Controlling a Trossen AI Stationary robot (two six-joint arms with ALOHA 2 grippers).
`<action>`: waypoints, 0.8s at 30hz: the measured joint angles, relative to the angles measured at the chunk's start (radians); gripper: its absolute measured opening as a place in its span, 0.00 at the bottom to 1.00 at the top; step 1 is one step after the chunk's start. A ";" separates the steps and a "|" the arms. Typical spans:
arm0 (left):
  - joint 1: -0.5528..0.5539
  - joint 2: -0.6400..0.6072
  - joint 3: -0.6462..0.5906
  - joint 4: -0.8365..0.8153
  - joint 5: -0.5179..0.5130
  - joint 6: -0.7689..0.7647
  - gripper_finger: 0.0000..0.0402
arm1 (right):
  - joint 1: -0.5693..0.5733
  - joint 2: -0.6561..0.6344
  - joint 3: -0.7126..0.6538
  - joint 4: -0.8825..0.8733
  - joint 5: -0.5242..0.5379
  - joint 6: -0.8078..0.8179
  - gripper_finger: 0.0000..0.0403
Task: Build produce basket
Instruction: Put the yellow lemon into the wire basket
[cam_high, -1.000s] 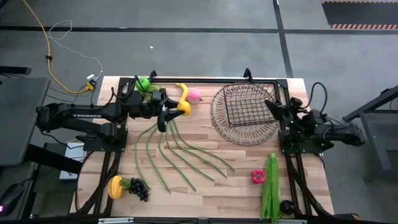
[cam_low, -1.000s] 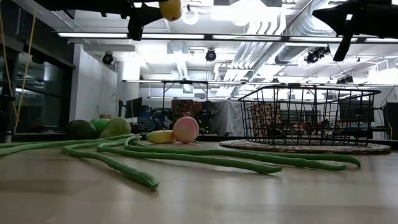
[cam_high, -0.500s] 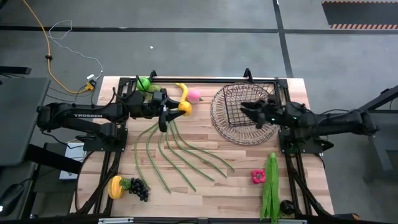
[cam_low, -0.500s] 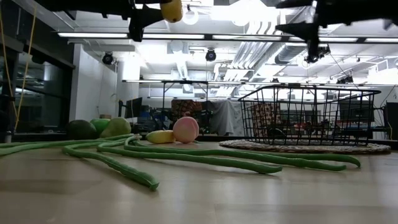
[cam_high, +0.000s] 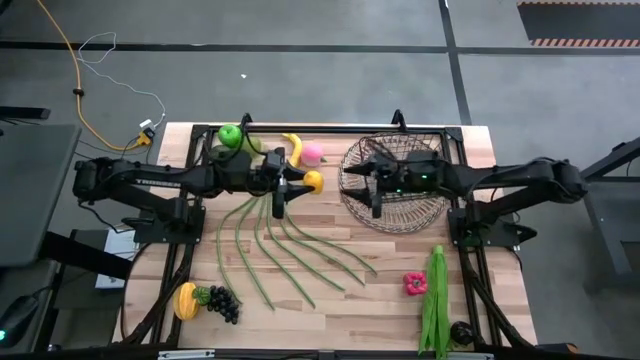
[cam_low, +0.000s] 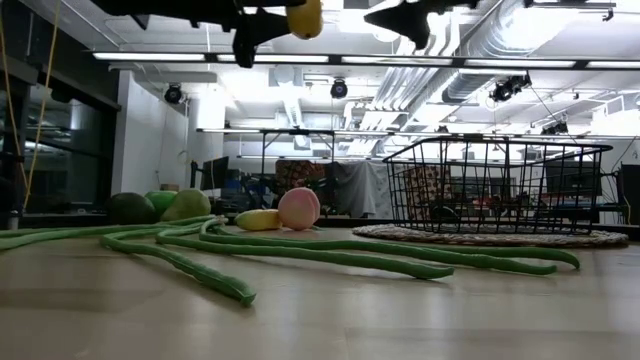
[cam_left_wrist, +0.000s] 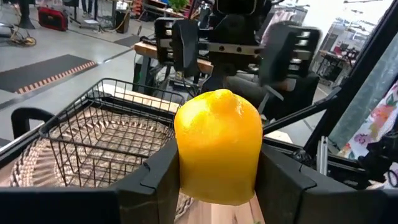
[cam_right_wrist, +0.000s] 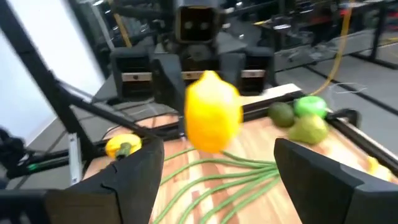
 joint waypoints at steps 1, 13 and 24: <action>-0.002 0.012 0.011 0.001 0.000 0.009 0.39 | 0.000 0.021 0.014 0.000 -0.013 -0.001 0.73; -0.033 0.087 0.077 0.007 0.000 0.088 0.39 | 0.000 0.150 0.078 0.006 -0.032 -0.026 0.73; -0.032 0.086 0.078 0.008 0.000 0.090 0.39 | 0.000 0.145 0.079 0.025 -0.032 -0.045 0.60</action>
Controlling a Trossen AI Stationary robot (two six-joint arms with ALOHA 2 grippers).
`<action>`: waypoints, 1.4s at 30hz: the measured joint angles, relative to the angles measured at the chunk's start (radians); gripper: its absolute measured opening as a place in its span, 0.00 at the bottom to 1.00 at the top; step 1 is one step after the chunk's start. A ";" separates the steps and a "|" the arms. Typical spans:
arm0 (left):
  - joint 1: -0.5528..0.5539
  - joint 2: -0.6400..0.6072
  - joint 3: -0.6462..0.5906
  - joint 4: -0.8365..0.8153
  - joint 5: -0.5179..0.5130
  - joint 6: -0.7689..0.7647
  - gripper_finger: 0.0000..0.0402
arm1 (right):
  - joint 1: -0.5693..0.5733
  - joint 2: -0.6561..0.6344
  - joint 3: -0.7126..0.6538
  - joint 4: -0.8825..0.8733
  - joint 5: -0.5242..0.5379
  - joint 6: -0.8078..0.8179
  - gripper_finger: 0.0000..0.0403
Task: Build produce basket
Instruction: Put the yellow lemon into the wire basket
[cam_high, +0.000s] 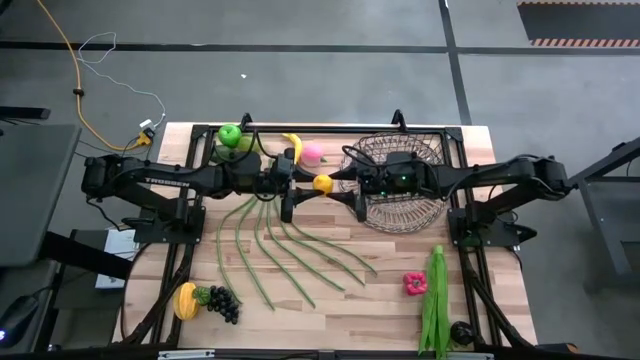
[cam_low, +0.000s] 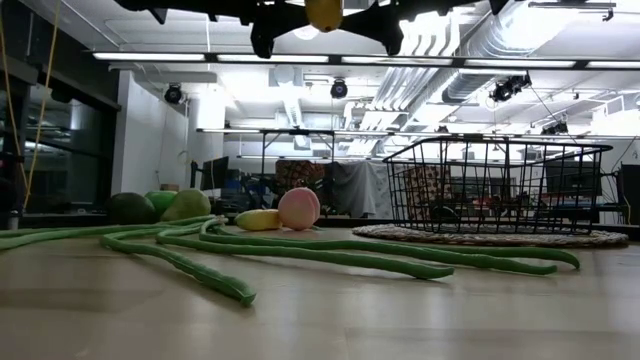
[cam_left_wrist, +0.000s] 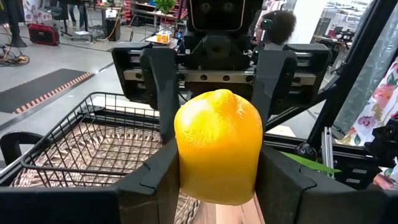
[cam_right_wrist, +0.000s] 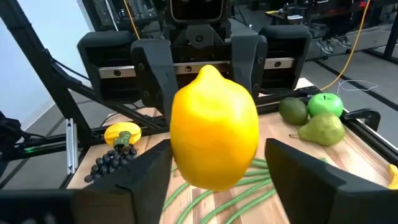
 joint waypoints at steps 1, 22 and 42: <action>0.000 0.000 0.000 0.000 0.000 0.000 0.39 | 0.000 0.000 0.000 0.002 0.000 0.000 0.57; 0.020 -0.001 0.031 -0.049 0.055 0.009 0.65 | -0.001 -0.001 0.000 0.012 0.004 0.000 0.39; 0.148 -0.348 0.086 -0.519 -0.105 0.134 0.70 | -0.044 -0.419 0.000 -0.648 0.198 -0.025 0.39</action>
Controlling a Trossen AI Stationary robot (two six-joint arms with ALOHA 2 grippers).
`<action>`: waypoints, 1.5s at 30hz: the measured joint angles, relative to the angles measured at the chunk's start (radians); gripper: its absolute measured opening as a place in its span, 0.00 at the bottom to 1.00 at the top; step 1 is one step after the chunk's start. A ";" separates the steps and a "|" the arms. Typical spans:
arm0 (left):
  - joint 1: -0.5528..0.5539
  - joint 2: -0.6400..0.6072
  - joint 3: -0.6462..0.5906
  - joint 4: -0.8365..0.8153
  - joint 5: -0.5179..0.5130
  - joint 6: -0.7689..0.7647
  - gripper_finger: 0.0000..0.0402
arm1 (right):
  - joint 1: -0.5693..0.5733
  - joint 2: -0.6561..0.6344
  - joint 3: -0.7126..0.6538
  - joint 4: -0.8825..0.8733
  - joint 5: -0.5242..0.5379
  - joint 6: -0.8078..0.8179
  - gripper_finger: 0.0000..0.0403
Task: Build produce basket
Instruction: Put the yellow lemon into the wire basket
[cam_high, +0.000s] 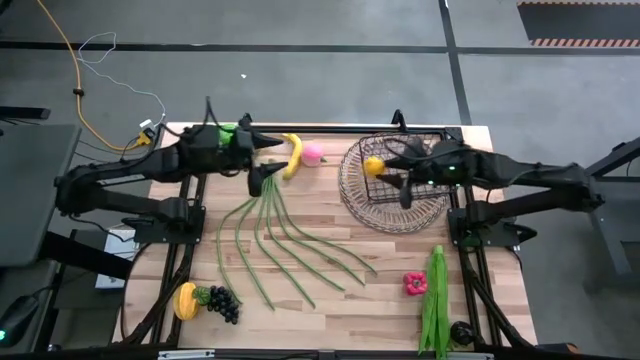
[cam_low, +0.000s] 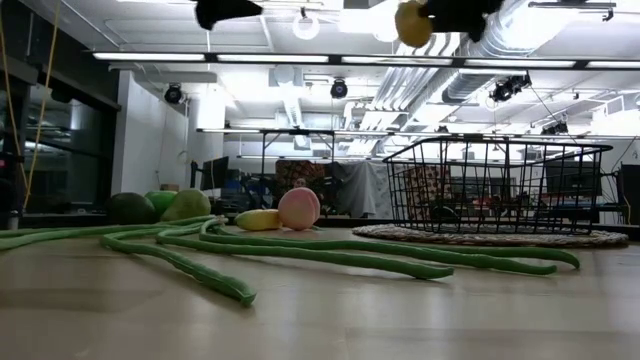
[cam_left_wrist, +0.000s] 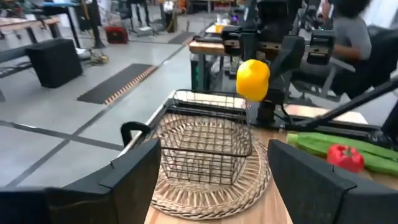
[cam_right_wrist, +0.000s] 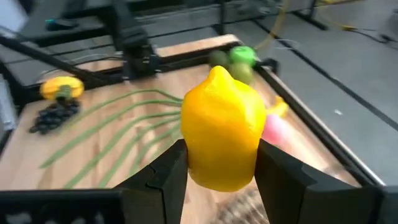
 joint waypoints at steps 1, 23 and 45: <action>0.003 -0.021 -0.020 0.007 -0.001 -0.012 0.70 | 0.000 -0.020 0.000 -0.020 0.023 0.007 0.39; 0.002 -0.105 -0.153 0.092 -0.003 -0.205 0.70 | -0.483 0.249 0.000 -0.566 0.104 0.438 0.39; 0.002 -0.105 -0.153 0.092 -0.003 -0.179 0.70 | -0.694 0.623 -0.001 -0.498 0.107 0.409 0.39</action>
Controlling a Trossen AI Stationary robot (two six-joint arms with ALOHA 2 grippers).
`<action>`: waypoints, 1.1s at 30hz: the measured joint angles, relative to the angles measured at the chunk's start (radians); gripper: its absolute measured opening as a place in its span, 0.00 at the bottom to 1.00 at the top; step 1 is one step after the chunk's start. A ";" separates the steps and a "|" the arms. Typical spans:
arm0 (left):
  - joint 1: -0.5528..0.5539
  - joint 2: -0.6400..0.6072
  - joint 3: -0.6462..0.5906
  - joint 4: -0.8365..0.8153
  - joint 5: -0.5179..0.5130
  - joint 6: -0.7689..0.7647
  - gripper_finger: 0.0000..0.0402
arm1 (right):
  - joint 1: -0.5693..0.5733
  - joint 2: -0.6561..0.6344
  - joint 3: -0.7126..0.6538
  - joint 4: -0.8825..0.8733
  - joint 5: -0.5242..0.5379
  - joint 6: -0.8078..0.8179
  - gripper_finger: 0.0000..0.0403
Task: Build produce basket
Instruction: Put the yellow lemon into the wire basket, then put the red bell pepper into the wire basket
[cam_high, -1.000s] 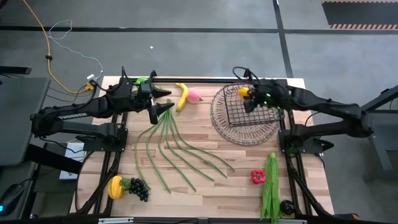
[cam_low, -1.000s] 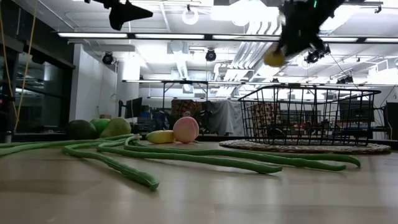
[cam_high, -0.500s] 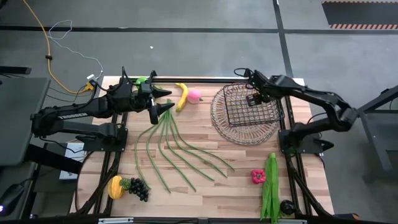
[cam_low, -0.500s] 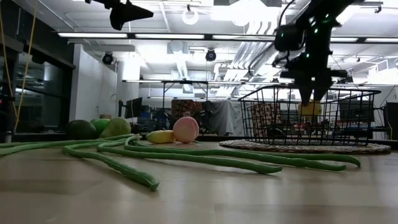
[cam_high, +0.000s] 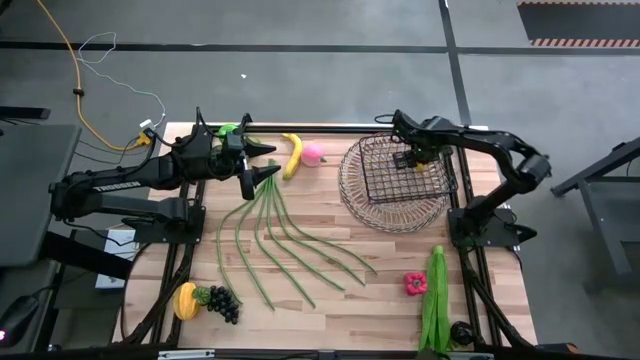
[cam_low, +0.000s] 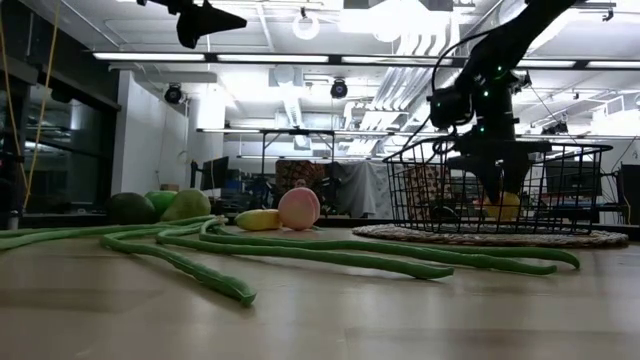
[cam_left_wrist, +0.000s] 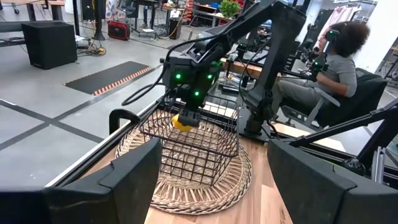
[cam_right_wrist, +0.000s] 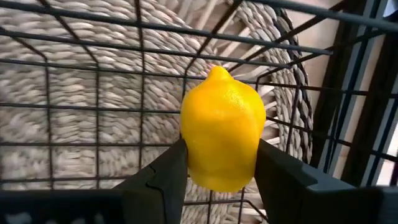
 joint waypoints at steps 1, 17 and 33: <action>0.000 0.000 0.000 0.000 0.000 0.000 0.70 | 0.000 0.004 0.000 -0.001 0.002 -0.009 0.39; 0.000 0.000 0.000 0.000 0.000 0.000 0.70 | 0.000 0.010 0.000 0.022 0.015 -0.041 0.42; 0.000 0.000 0.000 0.000 0.000 0.000 0.70 | 0.007 -0.031 0.064 -0.082 -0.075 -0.095 0.73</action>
